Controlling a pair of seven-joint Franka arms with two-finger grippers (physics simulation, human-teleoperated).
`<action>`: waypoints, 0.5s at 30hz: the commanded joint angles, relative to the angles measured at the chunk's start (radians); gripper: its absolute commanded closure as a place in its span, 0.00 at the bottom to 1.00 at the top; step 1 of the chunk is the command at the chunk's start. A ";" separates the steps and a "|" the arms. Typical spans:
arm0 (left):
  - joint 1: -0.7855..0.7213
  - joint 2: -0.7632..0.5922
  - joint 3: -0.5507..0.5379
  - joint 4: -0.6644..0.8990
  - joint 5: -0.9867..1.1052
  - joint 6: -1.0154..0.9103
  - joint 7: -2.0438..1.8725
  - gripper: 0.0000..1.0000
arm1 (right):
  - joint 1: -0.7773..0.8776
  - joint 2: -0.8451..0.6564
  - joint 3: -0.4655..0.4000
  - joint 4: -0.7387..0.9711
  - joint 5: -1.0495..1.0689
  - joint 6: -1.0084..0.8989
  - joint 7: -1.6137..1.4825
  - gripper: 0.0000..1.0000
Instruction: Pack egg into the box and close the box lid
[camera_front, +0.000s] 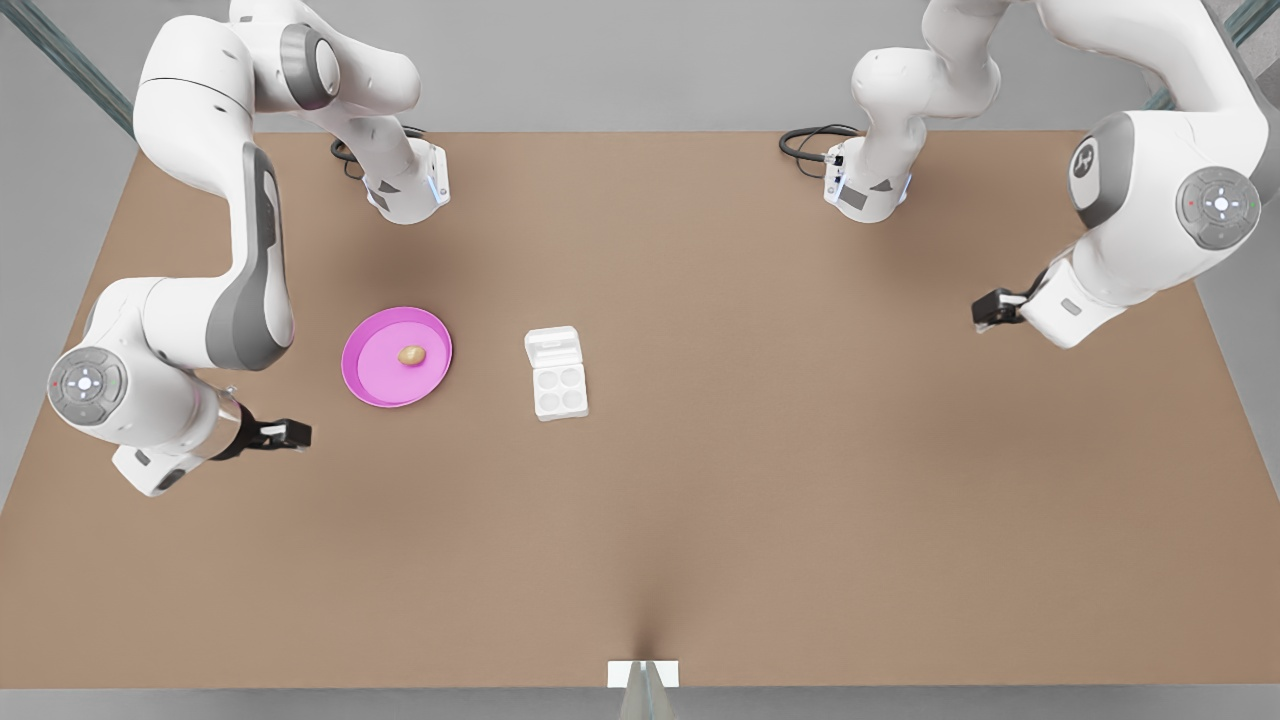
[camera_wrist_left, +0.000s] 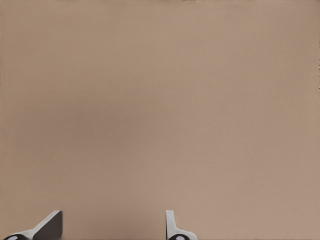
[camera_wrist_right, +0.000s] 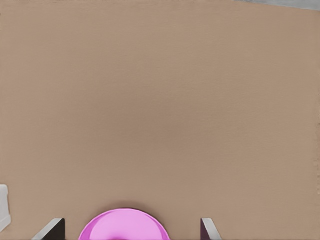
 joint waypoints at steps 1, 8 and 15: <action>-0.030 -0.001 0.000 0.000 0.000 0.090 0.049 0.00 | 0.003 -0.003 0.000 -0.002 0.000 0.009 -0.050 0.00; -0.044 -0.001 0.000 0.000 0.003 0.089 0.049 0.00 | 0.065 0.054 0.001 -0.197 -0.032 0.158 -0.004 0.00; -0.043 0.002 0.000 0.000 0.003 0.090 0.049 0.00 | 0.069 -0.325 0.032 -0.722 0.053 0.343 0.105 0.00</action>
